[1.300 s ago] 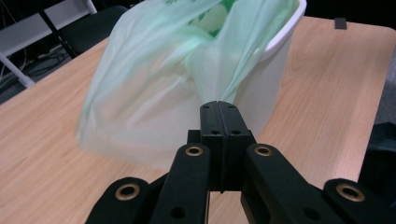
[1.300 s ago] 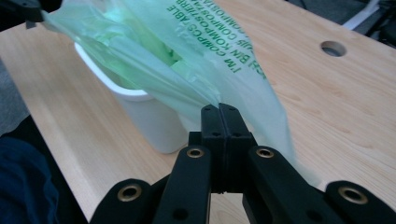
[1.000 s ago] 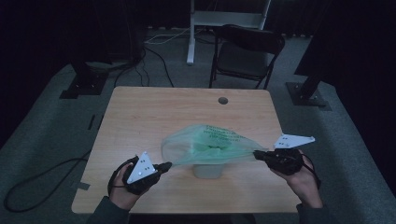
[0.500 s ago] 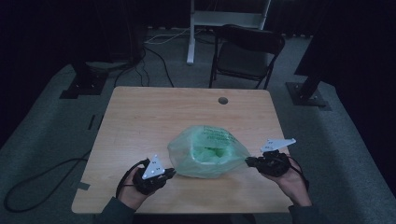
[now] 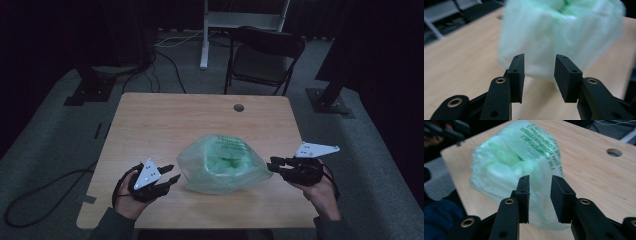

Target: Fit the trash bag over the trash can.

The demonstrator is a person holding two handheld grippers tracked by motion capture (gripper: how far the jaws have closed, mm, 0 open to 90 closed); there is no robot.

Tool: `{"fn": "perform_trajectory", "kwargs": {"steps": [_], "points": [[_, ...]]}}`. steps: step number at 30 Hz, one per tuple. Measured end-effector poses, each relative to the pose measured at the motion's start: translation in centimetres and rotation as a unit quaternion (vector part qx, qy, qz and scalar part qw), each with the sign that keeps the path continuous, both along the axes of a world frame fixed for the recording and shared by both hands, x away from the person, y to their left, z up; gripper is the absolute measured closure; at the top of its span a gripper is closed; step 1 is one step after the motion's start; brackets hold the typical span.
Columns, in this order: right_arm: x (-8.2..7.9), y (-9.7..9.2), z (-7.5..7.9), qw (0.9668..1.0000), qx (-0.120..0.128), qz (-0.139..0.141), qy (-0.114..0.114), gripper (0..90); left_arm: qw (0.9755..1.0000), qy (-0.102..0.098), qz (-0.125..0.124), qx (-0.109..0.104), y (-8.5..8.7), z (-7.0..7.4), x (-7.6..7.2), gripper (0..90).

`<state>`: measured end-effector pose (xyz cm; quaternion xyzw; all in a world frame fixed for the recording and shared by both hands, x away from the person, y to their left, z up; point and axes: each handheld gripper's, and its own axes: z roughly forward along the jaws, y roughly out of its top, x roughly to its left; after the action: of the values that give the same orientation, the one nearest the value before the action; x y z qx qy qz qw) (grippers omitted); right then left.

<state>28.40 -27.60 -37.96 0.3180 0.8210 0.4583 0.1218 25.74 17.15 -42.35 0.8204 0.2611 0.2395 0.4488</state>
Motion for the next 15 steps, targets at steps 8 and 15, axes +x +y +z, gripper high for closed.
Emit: {"fn": "perform_trajectory", "kwargs": {"steps": [8,15], "points": [[1.1,1.8,-1.7,0.9992,-0.038,-0.012,0.002,62.7,0.9984,-0.048,0.017,0.023,-2.0,0.6,2.5,60.3],[1.9,3.7,-2.8,0.9962,-0.085,-0.014,-0.006,57.7,0.9991,-0.028,0.010,0.030,-3.2,-0.3,4.4,55.3]]}}
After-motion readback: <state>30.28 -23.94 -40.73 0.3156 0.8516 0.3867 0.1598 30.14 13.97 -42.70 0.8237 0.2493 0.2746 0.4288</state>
